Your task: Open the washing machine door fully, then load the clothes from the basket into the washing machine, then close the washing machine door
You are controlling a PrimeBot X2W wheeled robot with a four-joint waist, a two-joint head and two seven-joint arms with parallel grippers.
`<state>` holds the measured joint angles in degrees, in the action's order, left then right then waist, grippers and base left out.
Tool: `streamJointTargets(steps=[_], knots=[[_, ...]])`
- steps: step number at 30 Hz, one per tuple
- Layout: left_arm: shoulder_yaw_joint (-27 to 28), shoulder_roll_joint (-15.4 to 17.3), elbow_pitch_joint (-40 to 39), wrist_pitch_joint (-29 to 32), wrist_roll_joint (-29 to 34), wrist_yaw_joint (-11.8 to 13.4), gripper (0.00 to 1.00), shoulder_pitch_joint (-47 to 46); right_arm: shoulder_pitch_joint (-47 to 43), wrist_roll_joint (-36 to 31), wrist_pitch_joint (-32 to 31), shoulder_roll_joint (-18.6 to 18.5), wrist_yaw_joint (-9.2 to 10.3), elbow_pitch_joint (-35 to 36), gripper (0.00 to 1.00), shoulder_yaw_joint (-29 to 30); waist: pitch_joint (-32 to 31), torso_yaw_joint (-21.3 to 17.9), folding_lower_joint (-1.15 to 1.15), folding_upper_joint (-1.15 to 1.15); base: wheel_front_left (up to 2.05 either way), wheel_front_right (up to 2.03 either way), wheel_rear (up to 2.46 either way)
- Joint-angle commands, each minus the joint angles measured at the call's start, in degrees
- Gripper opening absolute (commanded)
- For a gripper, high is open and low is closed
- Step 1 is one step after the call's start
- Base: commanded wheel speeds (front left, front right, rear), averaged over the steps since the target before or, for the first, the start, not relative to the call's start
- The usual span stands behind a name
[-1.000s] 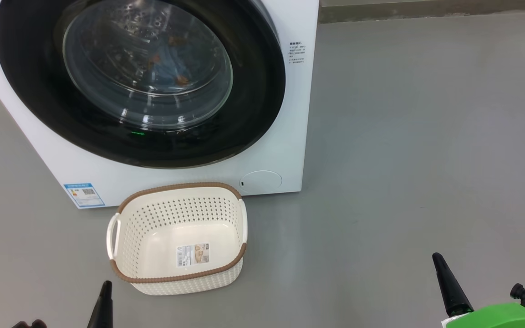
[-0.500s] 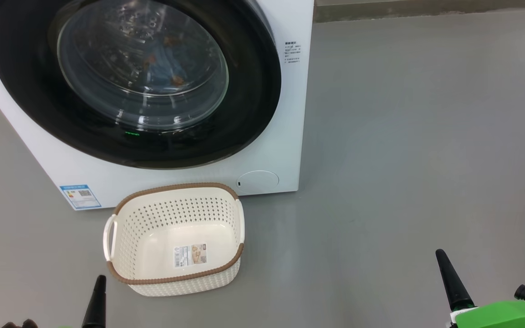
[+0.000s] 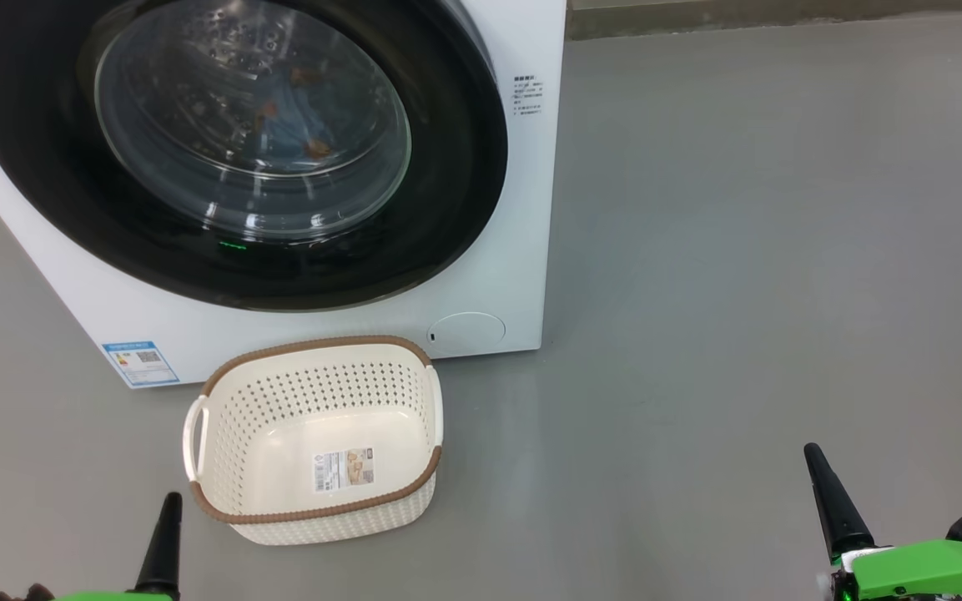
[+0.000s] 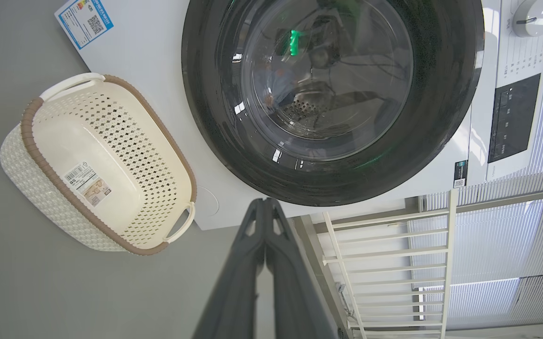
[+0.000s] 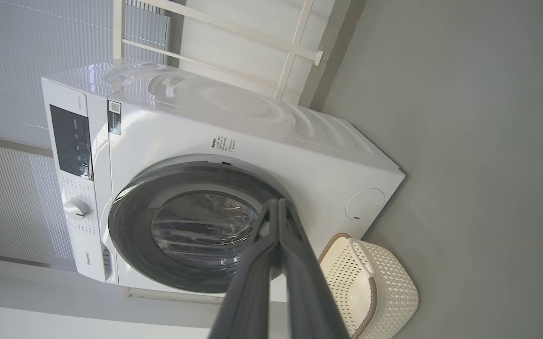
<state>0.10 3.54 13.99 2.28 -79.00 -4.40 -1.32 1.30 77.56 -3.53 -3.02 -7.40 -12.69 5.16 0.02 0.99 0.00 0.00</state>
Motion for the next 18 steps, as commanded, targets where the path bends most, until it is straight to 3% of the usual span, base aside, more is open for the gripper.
streamJointTargets(steps=[1,18], knots=[[1.9,0.6,-1.1,0.4,-1.2,-1.1,0.0,-2.8,2.5,1.6,-0.3,-0.8,-0.09,1.1,0.0,-0.7,0.0,0.0,0.0,0.0,0.0,0.0,0.0],[4.7,0.2,-0.2,2.8,-11.2,-2.7,0.0,-4.4,4.3,12.7,-1.6,-0.8,-0.09,-0.7,0.0,-0.1,0.1,-0.8,0.0,0.0,0.0,0.0,0.0]])
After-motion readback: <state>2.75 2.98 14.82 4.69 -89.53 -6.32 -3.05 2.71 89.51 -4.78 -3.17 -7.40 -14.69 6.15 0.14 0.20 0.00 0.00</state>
